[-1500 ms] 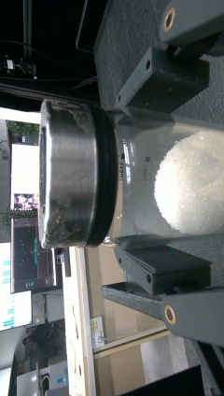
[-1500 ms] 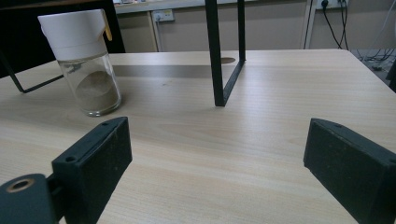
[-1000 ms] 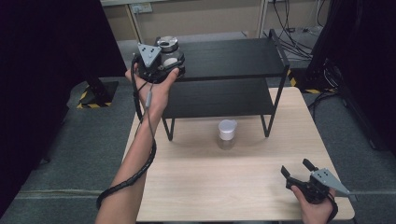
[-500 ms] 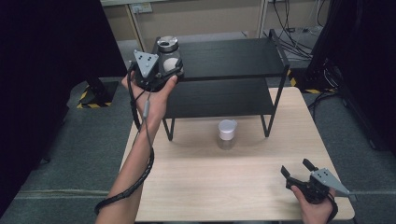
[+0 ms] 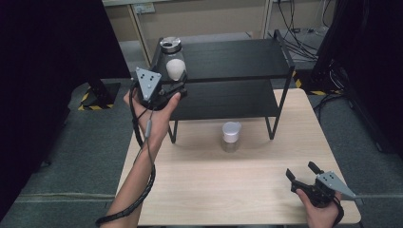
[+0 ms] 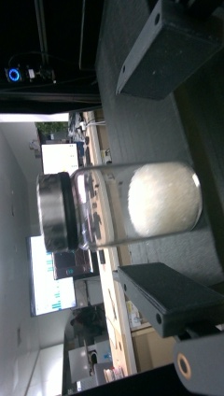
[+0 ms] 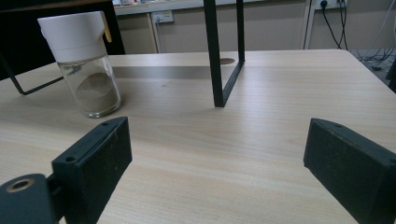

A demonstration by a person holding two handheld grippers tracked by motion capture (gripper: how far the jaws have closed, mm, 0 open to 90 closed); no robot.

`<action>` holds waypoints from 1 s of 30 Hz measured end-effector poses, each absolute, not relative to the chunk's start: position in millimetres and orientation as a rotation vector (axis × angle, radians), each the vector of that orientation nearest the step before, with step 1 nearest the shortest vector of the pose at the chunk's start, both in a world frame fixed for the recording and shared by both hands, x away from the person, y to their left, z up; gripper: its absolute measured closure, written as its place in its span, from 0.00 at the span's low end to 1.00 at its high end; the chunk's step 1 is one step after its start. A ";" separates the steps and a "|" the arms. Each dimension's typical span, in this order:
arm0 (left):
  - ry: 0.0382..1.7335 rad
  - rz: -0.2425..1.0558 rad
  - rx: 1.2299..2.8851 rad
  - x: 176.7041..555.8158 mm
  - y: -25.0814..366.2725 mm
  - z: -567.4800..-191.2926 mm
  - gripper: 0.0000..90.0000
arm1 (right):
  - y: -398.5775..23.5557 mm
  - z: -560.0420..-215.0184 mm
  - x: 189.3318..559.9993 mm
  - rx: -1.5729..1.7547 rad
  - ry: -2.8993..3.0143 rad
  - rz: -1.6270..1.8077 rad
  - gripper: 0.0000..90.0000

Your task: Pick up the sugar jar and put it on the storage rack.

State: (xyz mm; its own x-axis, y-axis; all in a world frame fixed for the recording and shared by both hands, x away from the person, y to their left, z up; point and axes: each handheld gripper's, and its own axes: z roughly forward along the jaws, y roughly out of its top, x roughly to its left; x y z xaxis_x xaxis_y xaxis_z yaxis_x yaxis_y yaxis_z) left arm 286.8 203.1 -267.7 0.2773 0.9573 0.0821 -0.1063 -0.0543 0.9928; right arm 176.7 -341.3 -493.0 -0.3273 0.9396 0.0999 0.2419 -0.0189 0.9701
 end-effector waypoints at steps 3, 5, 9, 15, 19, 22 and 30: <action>0.892 1.083 1.310 283.2 203.3 -273.3 0.12 | -341.2 -493.0 176.7 1.250 1.618 1.387 0.09; 0.894 1.080 1.310 281.8 203.3 -276.5 0.12 | -341.3 -493.0 176.6 1.250 1.618 1.388 0.09; 0.891 1.073 1.312 277.5 204.1 -284.6 0.12 | -341.6 -493.2 176.7 1.250 1.617 1.389 0.09; 0.880 1.049 1.318 268.3 206.2 -302.0 0.12 | -341.4 -493.1 176.7 1.250 1.618 1.389 0.09; 0.880 1.029 1.318 263.3 207.4 -313.1 0.12 | -341.1 -493.2 176.4 1.247 1.618 1.387 0.09; 0.881 1.019 1.315 260.4 208.2 -319.4 0.12 | -341.3 -493.3 176.5 1.249 1.617 1.388 0.09; 0.889 0.962 1.310 251.6 212.9 -340.4 0.12 | -341.4 -493.3 176.5 1.244 1.619 1.385 0.09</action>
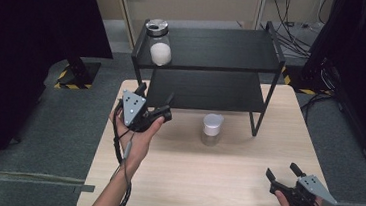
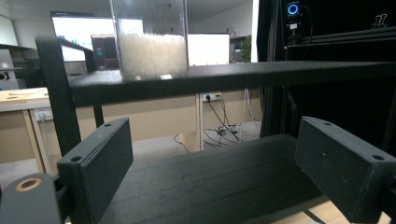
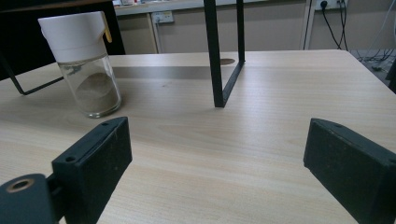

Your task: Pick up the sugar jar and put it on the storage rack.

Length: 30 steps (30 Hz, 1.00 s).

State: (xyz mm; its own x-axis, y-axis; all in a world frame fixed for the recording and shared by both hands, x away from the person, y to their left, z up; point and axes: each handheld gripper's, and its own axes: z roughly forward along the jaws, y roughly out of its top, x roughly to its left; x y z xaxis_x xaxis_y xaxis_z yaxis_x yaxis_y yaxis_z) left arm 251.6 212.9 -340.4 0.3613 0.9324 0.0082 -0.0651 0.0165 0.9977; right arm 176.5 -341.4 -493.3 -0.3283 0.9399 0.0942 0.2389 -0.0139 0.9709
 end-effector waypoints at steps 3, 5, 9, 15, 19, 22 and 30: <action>0.882 0.943 1.313 248.8 215.1 -349.2 0.11 | -341.3 -493.3 176.5 1.244 1.619 1.385 0.09; 0.871 0.920 1.307 245.5 217.4 -361.2 0.11 | -341.3 -493.6 176.5 1.244 1.617 1.386 0.09; 0.865 0.905 1.300 242.4 219.1 -372.6 0.11 | -341.2 -493.3 176.6 1.245 1.619 1.386 0.09; 0.861 0.883 1.303 237.4 222.1 -387.3 0.10 | -341.5 -493.8 176.4 1.243 1.616 1.388 0.09; 0.865 0.876 1.303 233.5 223.8 -397.1 0.10 | -341.2 -493.9 176.1 1.242 1.616 1.386 0.09; 0.867 0.869 1.308 230.9 225.3 -404.8 0.10 | -341.2 -493.8 176.1 1.243 1.616 1.386 0.09; 0.879 0.833 1.321 227.7 228.9 -424.6 0.10 | -341.1 -494.2 175.8 1.242 1.613 1.387 0.09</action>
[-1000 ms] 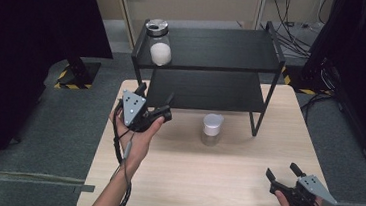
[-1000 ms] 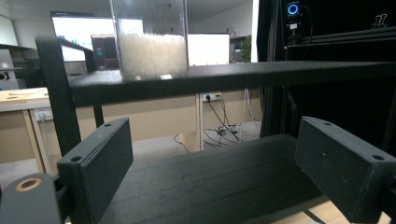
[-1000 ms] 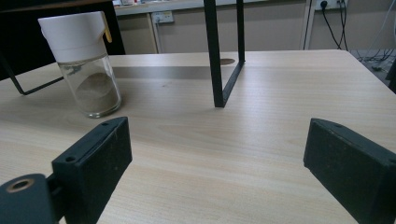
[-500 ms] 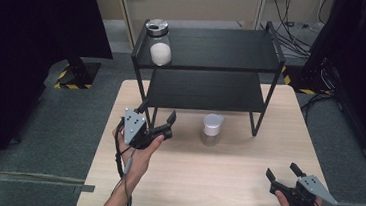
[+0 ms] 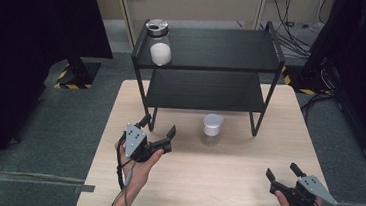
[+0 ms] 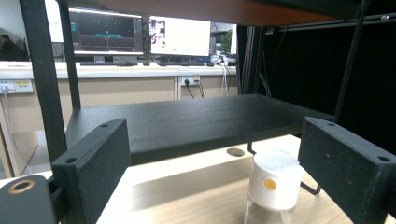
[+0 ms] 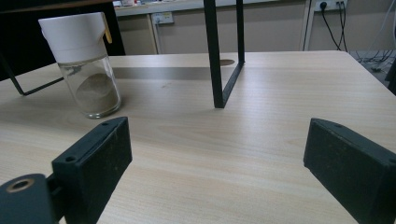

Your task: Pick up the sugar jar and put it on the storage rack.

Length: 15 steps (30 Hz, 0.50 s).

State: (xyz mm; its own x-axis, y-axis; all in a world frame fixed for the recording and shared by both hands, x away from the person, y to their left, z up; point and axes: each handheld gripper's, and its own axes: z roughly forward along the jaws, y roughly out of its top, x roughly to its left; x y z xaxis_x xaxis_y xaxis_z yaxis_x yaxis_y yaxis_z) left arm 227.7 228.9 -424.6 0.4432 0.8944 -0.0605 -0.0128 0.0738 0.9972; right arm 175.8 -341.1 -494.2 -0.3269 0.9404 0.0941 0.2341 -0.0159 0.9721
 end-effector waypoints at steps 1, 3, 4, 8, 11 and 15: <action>0.880 0.830 1.320 227.3 229.6 -427.2 0.10 | -341.1 -494.2 175.8 1.241 1.613 1.387 0.09; 0.881 0.827 1.323 226.3 231.0 -432.7 0.10 | -341.1 -494.1 175.8 1.241 1.614 1.387 0.09; 0.882 0.826 1.327 226.1 231.6 -434.5 0.09 | -341.0 -494.1 175.9 1.241 1.614 1.387 0.09; 0.888 0.823 1.347 224.6 233.7 -444.5 0.09 | -340.9 -494.2 175.8 1.241 1.613 1.386 0.09; 0.900 0.818 1.357 223.9 235.2 -452.4 0.09 | -340.8 -494.3 175.7 1.240 1.613 1.386 0.09; 0.919 0.813 1.378 223.1 236.2 -463.4 0.09 | -340.8 -494.3 175.8 1.238 1.614 1.386 0.09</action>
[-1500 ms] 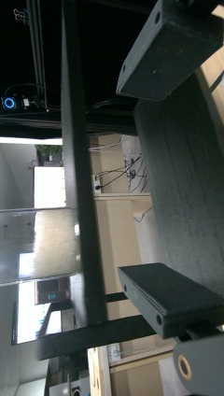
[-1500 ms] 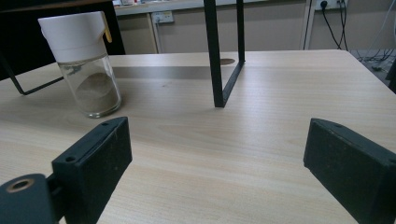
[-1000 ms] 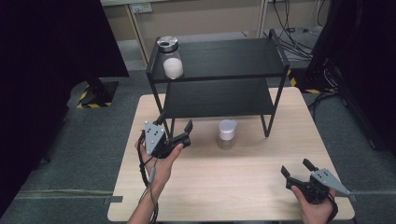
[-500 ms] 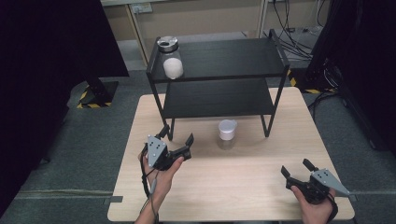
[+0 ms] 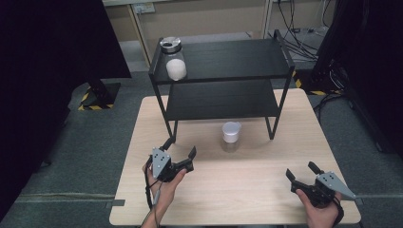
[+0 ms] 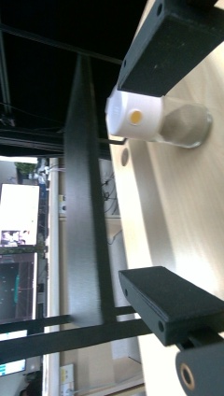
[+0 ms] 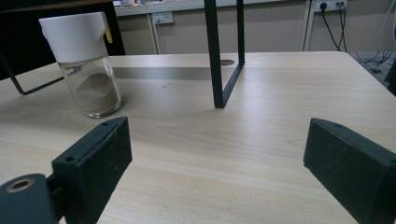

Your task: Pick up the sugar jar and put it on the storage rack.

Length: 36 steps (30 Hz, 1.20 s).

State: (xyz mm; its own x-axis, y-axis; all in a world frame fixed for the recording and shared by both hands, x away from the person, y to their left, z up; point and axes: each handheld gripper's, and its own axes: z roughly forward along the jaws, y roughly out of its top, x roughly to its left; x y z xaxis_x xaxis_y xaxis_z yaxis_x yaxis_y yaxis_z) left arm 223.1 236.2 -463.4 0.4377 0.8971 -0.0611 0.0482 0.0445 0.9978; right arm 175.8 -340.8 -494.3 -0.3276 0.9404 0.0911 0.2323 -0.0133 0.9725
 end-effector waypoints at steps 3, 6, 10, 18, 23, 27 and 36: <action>0.928 0.814 1.398 223.6 237.3 -468.0 0.09 | -340.7 -494.1 175.8 1.237 1.616 1.384 0.09; 0.941 0.811 1.409 223.1 239.3 -473.5 0.09 | -340.6 -494.3 175.6 1.237 1.615 1.385 0.09; 0.961 0.805 1.431 222.1 241.3 -480.7 0.09 | -340.8 -494.2 175.8 1.236 1.616 1.385 0.09; 1.023 0.801 1.467 220.3 244.9 -494.5 0.09 | -341.6 -493.7 176.4 1.239 1.621 1.388 0.09; 1.034 0.799 1.488 222.6 245.5 -498.8 0.09 | -341.8 -494.0 176.3 1.237 1.620 1.389 0.09; 1.053 0.796 1.513 224.6 243.5 -502.0 0.09 | -341.5 -493.9 176.4 1.236 1.620 1.387 0.09; 1.051 0.788 1.536 227.4 242.8 -502.8 0.09 | -341.7 -494.1 176.3 1.236 1.620 1.388 0.09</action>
State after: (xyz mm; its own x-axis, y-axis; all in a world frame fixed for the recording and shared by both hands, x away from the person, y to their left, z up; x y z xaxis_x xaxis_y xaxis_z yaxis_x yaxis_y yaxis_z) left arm 227.4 242.8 -502.8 0.3935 0.9184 -0.0425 0.2162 -0.0475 0.9752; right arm 176.3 -341.7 -494.1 -0.3328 0.9386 0.0914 0.2337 -0.0118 0.9722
